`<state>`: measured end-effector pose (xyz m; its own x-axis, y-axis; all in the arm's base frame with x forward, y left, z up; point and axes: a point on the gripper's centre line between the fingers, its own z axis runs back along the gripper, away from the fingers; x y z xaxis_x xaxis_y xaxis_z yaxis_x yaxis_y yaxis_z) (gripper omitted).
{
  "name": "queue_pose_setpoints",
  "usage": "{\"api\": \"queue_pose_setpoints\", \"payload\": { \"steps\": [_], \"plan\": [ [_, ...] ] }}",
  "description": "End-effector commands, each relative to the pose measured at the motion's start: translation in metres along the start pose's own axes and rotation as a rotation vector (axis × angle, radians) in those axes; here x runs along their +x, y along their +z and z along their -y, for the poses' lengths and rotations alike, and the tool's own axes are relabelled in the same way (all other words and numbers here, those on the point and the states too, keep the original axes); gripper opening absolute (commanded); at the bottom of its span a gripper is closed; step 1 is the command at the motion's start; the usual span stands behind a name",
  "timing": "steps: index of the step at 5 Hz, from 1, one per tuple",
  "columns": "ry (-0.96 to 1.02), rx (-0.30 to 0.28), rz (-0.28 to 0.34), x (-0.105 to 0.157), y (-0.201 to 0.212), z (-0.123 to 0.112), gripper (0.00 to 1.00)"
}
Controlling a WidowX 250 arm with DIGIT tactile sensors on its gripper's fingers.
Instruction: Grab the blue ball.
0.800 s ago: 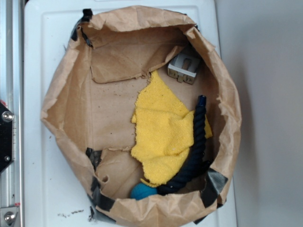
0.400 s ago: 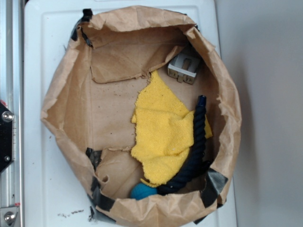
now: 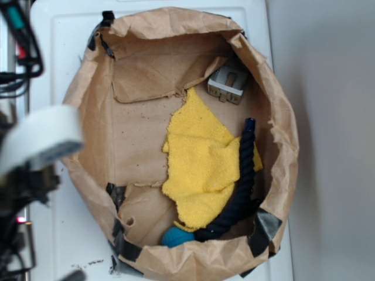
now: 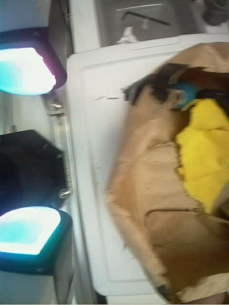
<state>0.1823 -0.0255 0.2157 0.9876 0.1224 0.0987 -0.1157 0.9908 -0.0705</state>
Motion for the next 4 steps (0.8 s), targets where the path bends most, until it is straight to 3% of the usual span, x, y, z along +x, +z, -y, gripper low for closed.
{"api": "queue_pose_setpoints", "payload": {
  "steps": [1, 2, 3, 4],
  "plan": [
    [0.069, -0.118, 0.060, 0.052, -0.034, -0.045, 1.00],
    [0.135, -0.124, 0.060, 0.063, -0.054, -0.062, 1.00],
    [0.186, -0.203, 0.062, 0.074, -0.080, -0.055, 1.00],
    [0.201, -0.257, 0.051, 0.077, -0.102, -0.027, 1.00]
  ]
}}
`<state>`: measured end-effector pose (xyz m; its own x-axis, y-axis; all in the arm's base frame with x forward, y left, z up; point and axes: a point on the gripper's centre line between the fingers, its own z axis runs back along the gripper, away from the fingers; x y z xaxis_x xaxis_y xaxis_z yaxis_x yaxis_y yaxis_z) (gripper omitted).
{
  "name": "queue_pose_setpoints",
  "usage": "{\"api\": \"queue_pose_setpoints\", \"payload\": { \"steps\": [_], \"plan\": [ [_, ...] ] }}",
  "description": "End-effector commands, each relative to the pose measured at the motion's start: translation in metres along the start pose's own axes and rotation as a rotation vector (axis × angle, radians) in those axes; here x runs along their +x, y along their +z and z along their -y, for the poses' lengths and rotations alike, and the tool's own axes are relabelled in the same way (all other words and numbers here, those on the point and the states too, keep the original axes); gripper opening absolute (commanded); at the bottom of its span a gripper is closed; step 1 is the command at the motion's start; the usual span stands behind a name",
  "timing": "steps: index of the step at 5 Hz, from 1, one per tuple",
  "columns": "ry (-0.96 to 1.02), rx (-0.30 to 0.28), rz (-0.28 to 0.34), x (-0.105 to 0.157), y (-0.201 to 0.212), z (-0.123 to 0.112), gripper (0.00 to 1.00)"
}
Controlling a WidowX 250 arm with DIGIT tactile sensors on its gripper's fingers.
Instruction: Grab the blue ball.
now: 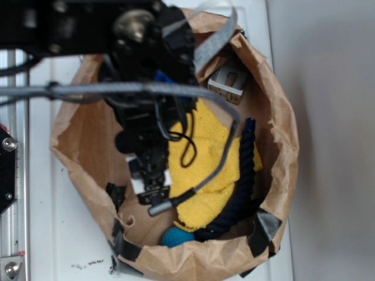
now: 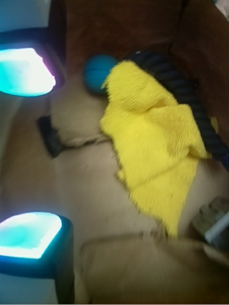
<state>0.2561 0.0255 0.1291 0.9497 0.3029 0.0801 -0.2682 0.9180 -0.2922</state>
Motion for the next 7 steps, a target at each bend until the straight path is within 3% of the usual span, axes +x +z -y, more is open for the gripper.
{"api": "queue_pose_setpoints", "payload": {
  "steps": [1, 2, 3, 7],
  "plan": [
    [0.042, -0.113, 0.025, 0.007, -0.034, 0.043, 1.00],
    [0.034, -0.149, 0.020, 0.008, -0.046, 0.066, 1.00],
    [0.075, -0.121, -0.049, 0.006, -0.043, 0.071, 1.00],
    [0.075, -0.121, -0.049, 0.006, -0.043, 0.071, 1.00]
  ]
}}
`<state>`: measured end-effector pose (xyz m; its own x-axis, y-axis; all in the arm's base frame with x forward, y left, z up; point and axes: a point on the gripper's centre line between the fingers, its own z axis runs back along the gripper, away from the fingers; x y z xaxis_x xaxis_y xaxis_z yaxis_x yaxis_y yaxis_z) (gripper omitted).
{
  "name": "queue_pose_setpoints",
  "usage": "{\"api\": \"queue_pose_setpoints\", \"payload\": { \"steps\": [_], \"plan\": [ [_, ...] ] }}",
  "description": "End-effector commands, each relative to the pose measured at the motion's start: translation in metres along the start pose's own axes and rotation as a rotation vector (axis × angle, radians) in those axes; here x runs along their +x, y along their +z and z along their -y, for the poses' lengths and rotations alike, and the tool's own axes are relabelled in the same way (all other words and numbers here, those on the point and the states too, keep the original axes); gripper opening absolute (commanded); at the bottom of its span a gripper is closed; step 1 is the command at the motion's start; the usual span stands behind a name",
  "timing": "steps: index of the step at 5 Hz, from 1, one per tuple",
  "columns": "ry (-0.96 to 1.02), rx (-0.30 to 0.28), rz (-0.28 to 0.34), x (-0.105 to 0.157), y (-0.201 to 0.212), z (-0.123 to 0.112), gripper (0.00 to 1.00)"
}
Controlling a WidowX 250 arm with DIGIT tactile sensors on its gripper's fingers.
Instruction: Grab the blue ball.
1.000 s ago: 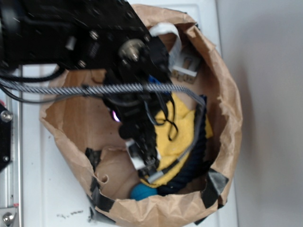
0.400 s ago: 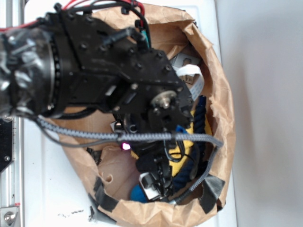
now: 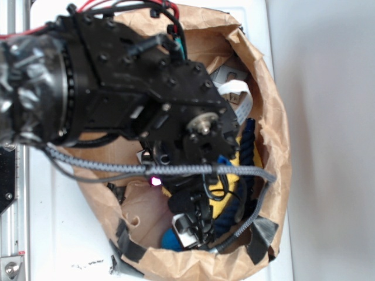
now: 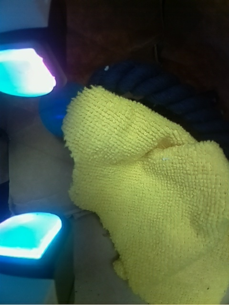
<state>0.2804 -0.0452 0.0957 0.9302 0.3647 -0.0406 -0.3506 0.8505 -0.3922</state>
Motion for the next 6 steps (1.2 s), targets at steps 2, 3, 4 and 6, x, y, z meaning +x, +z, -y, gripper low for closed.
{"api": "queue_pose_setpoints", "payload": {
  "steps": [2, 3, 4, 6],
  "plan": [
    [-0.116, -0.090, 0.216, -0.038, 0.007, 0.015, 1.00],
    [-0.075, -0.093, 0.240, -0.048, 0.001, 0.024, 1.00],
    [-0.060, -0.104, 0.201, -0.041, -0.003, 0.030, 1.00],
    [-0.016, -0.093, 0.201, -0.011, -0.010, 0.037, 1.00]
  ]
}}
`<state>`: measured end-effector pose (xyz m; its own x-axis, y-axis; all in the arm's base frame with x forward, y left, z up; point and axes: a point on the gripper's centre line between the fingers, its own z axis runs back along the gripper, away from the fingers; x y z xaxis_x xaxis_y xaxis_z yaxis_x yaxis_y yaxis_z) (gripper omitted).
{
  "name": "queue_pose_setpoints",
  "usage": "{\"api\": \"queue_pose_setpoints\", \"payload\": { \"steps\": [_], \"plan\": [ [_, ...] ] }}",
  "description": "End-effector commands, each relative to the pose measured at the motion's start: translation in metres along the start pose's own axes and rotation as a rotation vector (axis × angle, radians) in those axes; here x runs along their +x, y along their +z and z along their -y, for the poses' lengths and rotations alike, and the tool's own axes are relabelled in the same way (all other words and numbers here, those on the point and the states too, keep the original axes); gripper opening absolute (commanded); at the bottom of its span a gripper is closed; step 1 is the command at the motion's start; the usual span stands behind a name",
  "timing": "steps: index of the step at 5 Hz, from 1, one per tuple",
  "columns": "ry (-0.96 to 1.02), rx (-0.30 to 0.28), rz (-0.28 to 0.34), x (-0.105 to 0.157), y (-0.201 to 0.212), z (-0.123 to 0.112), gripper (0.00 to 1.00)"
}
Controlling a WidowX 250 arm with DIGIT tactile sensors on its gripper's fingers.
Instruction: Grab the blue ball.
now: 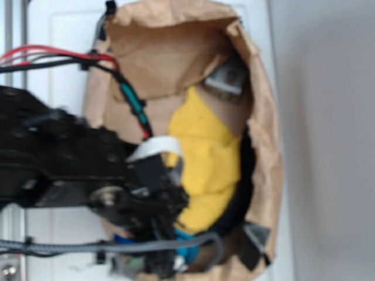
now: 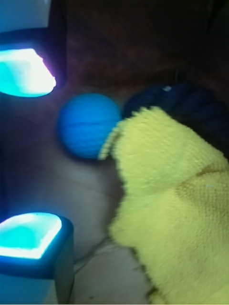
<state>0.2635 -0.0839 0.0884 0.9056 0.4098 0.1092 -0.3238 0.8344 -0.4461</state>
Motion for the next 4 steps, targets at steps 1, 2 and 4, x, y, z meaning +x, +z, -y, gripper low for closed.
{"api": "queue_pose_setpoints", "payload": {
  "steps": [1, 2, 4],
  "plan": [
    [0.023, -0.036, 0.032, 0.023, -0.006, 0.014, 1.00],
    [0.012, -0.056, -0.012, 0.011, -0.021, 0.017, 1.00],
    [0.015, -0.049, -0.060, 0.000, -0.036, 0.013, 0.00]
  ]
}}
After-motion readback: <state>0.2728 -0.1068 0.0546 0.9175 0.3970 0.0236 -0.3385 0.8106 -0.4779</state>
